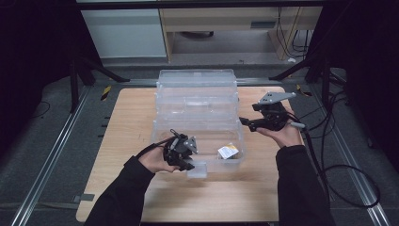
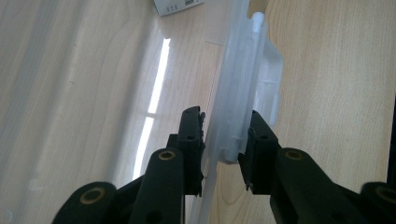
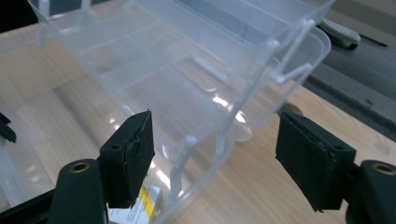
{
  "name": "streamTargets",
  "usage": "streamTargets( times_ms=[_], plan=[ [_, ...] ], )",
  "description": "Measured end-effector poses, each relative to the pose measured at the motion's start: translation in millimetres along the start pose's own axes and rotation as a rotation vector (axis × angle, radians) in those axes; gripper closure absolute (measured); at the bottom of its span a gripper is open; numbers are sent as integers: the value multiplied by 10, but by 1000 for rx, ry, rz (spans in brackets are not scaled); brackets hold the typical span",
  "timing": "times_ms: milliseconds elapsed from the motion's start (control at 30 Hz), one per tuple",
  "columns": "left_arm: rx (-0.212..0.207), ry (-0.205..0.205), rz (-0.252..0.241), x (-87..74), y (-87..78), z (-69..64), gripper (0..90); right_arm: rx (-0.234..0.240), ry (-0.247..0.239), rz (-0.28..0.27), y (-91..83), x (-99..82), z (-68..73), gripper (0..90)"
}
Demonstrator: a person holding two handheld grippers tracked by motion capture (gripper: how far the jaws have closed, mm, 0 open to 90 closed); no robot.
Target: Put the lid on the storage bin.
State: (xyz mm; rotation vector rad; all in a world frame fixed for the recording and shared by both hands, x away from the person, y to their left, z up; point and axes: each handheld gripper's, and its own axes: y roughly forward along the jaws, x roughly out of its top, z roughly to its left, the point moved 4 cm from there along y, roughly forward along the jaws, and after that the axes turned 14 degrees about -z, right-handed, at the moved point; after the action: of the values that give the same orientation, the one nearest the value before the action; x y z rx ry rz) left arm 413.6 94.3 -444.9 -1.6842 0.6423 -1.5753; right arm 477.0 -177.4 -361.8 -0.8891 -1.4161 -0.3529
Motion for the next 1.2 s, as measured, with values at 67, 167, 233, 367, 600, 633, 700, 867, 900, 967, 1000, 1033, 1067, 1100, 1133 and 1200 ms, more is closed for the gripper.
streamTargets(
  times_ms=[67, 167, 233, 367, 600, 633, 700, 867, 900, 967, 1000, 1033, 1067, 1100, 1133, 1200],
  plan=[
    [-1, 1, -3, -2, 0, 1, 716, 12, -6, -8, 36, 60, 11, 282],
    [-5, -1, -13, -11, -2, 5, 717, 22, -11, -14, 69, 104, 22, 283],
    [-8, 0, -18, -15, -2, 7, 716, 33, -15, -15, 95, 124, 26, 285],
    [-10, 2, -23, -21, -2, 9, 717, 43, -20, -22, 138, 172, 30, 293],
    [-10, 3, -35, -29, -2, 9, 717, 89, -51, -36, 248, 321, 71, 320],
    [-12, 2, -36, -29, -2, 10, 718, 98, -56, -38, 269, 344, 77, 325],
    [-14, 2, -38, -30, -2, 12, 718, 107, -64, -37, 316, 391, 82, 337],
    [-19, 2, -43, -34, -1, 15, 718, 132, -89, -21, 451, 482, 84, 365],
    [-20, 2, -44, -35, -1, 16, 718, 138, -94, -17, 479, 498, 86, 368],
    [-22, 2, -46, -38, -2, 18, 719, 153, -110, -6, 539, 535, 91, 379],
    [-22, 2, -46, -38, -2, 18, 718, 159, -118, -3, 565, 552, 94, 380],
    [-22, 2, -46, -39, -2, 18, 719, 166, -123, 2, 585, 565, 95, 383],
    [-22, 2, -46, -39, -2, 18, 719, 171, -132, 6, 611, 584, 97, 391],
    [-22, 2, -46, -39, -2, 18, 719, 183, -140, 11, 643, 609, 101, 397],
    [-22, 2, -46, -39, -2, 17, 718, 189, -144, 14, 662, 624, 103, 403],
    [-23, 2, -47, -39, -1, 18, 718, 204, -158, 19, 716, 663, 109, 414]
  ],
)
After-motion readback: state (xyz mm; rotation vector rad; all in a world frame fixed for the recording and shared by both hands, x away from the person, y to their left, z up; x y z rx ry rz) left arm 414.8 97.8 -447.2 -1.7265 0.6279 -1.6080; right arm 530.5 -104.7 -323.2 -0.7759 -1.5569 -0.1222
